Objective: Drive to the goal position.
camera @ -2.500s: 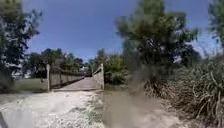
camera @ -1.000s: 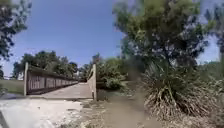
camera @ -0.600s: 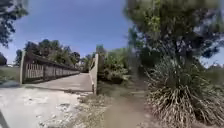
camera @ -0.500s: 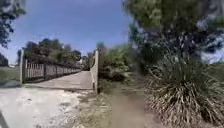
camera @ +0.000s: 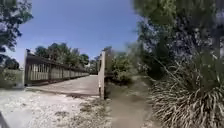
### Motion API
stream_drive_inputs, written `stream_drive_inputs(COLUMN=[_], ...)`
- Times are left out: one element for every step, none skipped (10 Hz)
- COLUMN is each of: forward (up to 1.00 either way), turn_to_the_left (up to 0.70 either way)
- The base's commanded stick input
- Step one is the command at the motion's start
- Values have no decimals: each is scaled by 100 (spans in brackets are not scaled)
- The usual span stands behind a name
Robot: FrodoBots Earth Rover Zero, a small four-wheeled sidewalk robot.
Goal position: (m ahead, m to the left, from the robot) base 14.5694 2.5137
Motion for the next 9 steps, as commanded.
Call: stream_drive_inputs(forward=[70,70,70,57,0,0,0,0,0], turn_to_the_left=[14,14,14,24,70,70,70,70,70])
